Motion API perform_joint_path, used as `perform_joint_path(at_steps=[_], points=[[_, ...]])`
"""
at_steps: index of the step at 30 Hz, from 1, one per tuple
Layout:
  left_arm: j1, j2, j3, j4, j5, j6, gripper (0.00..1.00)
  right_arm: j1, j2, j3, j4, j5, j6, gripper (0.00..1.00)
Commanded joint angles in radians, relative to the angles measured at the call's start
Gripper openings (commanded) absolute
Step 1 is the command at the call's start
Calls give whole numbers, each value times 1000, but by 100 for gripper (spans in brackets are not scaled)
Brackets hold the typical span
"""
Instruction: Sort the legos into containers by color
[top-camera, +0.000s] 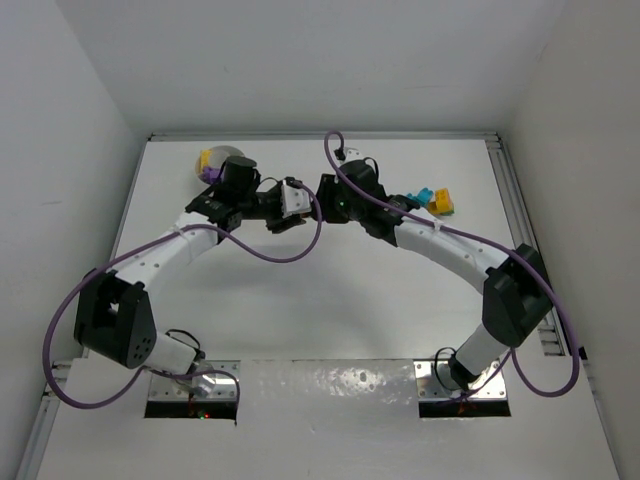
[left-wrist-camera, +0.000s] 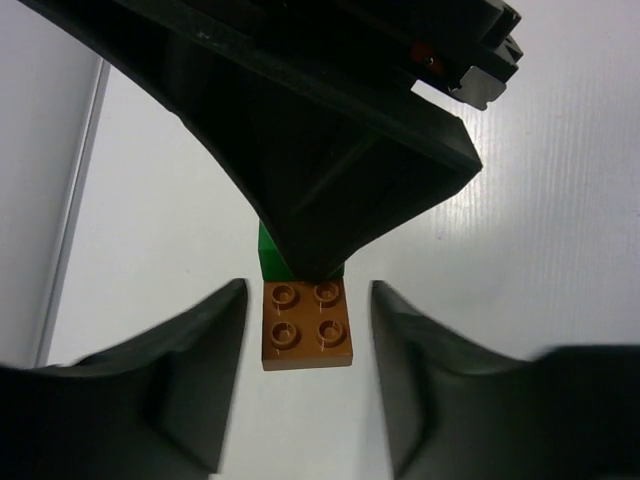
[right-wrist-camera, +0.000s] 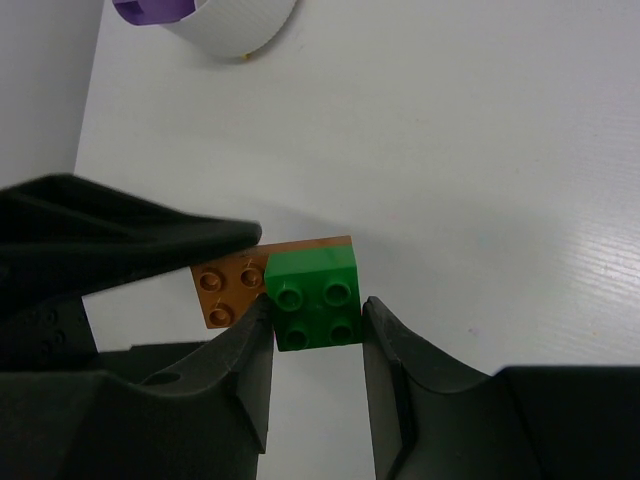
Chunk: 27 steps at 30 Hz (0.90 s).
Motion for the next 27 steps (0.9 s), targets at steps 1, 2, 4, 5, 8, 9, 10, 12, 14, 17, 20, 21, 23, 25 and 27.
perform_joint_path(at_steps=[1, 2, 4, 5, 8, 9, 10, 12, 14, 17, 20, 21, 23, 25, 27], points=[[-8, 11, 47, -23, -4, 18, 53, 5, -10, 54, 66, 16, -4, 0], [-8, 11, 45, -23, -9, 17, 62, 5, -11, 52, 64, 19, -7, 0], [-8, 9, 50, -20, -24, 15, 67, 5, -15, 54, 61, 25, -12, 0], [-8, 8, 52, -9, -41, 9, 67, 5, -16, 52, 60, 25, -12, 0], [-8, 6, 56, 6, -64, -8, 58, 7, -19, 48, 58, 25, -10, 0], [-8, 8, 58, 8, -63, -6, 54, 7, -19, 46, 60, 25, -10, 0], [-8, 8, 58, 9, -48, -6, 38, 5, -21, 43, 60, 25, -9, 0], [-8, 8, 56, 9, -31, -6, 34, 5, -21, 45, 60, 25, -9, 0], [-10, 8, 55, 12, -8, -17, 19, 5, -21, 43, 61, 25, -10, 0], [-10, 9, 44, 4, -33, -38, 0, 5, -27, 39, 57, 30, -9, 0], [-8, 31, 32, -9, -168, -99, 0, -7, -47, 13, 63, 56, 3, 0], [-5, 43, 35, -25, -210, -104, 0, -27, -53, 0, 64, 63, 8, 0], [16, 81, 59, -84, -296, -121, 0, -47, -65, 2, 29, 91, 5, 0], [56, 112, 94, -142, -316, -158, 0, -87, -70, 5, 8, 94, 3, 0], [76, 127, 114, -193, -328, -176, 0, -128, -85, -7, 1, 96, 7, 0]])
